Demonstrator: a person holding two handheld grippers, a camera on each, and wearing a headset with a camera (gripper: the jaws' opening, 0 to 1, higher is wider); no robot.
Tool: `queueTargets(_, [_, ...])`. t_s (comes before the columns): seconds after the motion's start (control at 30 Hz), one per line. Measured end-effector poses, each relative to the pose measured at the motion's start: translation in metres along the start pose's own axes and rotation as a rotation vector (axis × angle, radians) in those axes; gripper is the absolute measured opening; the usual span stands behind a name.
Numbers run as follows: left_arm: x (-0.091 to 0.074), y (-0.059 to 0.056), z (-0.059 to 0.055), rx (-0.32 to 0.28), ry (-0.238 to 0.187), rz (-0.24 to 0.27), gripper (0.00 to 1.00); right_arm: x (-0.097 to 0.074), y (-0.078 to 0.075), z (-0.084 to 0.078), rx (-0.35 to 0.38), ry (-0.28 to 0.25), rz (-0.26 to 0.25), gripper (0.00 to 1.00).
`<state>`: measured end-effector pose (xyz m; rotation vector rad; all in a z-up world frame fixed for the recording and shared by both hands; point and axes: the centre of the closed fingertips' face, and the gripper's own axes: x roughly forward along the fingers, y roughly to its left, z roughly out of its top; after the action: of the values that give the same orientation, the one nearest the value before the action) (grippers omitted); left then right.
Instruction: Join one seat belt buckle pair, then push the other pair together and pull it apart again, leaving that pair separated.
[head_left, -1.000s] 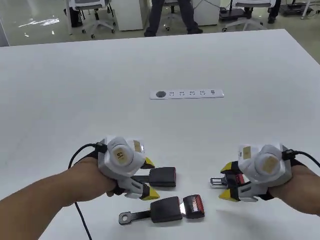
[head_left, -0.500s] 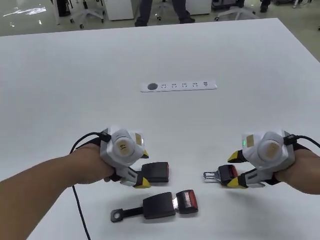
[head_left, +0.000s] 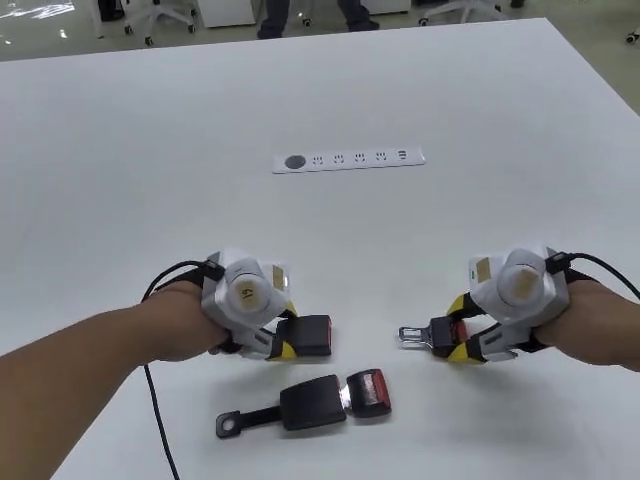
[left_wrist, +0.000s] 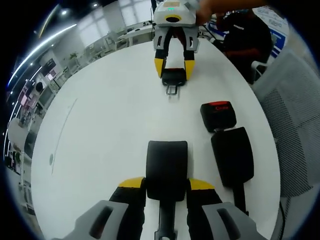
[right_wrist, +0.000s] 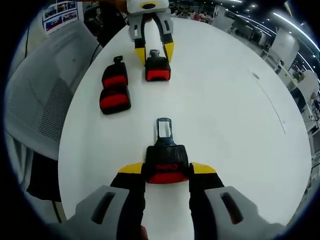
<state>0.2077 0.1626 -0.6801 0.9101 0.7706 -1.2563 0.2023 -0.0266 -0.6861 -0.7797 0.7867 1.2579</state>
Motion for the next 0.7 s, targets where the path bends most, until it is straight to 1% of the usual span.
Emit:
queueTargets(0.03, [0.001,0.000,-0.001,0.019,0.012,0.000,0.33,0.001,0.000,-0.001,-0.001,0.002,0.000,0.32])
queueTargets(0.1, [0.003,-0.005,0.001,0.024,0.022,-0.006,0.33,0.002,0.000,-0.001,-0.005,0.010,-0.002,0.32])
queueTargets(0.13, [0.004,-0.005,0.002,0.029,0.014,-0.014,0.33,0.001,0.000,-0.001,-0.008,0.013,-0.004,0.32])
queueTargets(0.17, [0.004,-0.004,0.002,-0.020,0.009,-0.014,0.33,0.001,0.001,-0.001,-0.009,0.014,-0.006,0.32])
queueTargets(0.33, [0.004,-0.002,-0.001,-0.031,-0.001,-0.025,0.32,0.003,0.001,-0.002,-0.028,0.023,-0.012,0.32])
queueTargets(0.47, [0.005,-0.001,-0.003,-0.037,-0.007,-0.033,0.32,0.002,0.000,0.000,-0.029,0.024,-0.017,0.32])
queueTargets(0.53, [0.005,-0.002,-0.002,-0.042,-0.007,-0.034,0.32,0.002,0.001,0.002,-0.030,0.023,-0.021,0.32])
queueTargets(0.67, [0.006,-0.001,-0.002,-0.046,-0.011,-0.034,0.32,0.008,0.000,0.010,-0.035,0.012,-0.021,0.32])
queueTargets(0.7, [0.006,-0.001,-0.002,-0.046,-0.013,-0.035,0.32,0.008,0.002,0.012,-0.034,0.007,-0.022,0.32])
